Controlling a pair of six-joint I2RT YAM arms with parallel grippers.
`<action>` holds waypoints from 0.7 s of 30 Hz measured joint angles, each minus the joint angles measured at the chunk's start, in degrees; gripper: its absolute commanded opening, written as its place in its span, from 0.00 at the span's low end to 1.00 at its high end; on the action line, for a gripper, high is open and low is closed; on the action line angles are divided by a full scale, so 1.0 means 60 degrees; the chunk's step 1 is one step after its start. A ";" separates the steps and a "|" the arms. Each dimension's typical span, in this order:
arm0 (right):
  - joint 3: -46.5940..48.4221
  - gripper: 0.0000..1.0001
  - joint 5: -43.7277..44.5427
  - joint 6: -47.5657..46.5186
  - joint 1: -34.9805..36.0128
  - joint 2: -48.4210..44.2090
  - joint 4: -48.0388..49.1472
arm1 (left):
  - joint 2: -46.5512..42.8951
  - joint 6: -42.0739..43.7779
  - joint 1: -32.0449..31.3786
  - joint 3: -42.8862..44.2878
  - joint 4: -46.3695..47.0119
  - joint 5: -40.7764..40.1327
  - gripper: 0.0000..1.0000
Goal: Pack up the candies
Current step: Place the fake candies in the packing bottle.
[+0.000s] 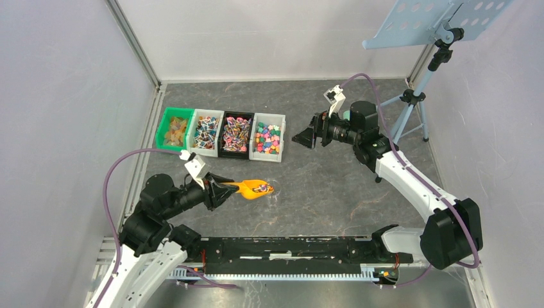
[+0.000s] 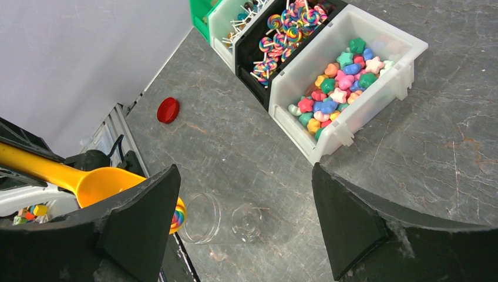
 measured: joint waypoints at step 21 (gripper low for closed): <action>-0.0233 0.89 -0.0018 -0.0018 -0.0178 0.0000 0.0004 | 0.0845 0.0000 0.0000 0.0452 -0.0404 0.0055 0.02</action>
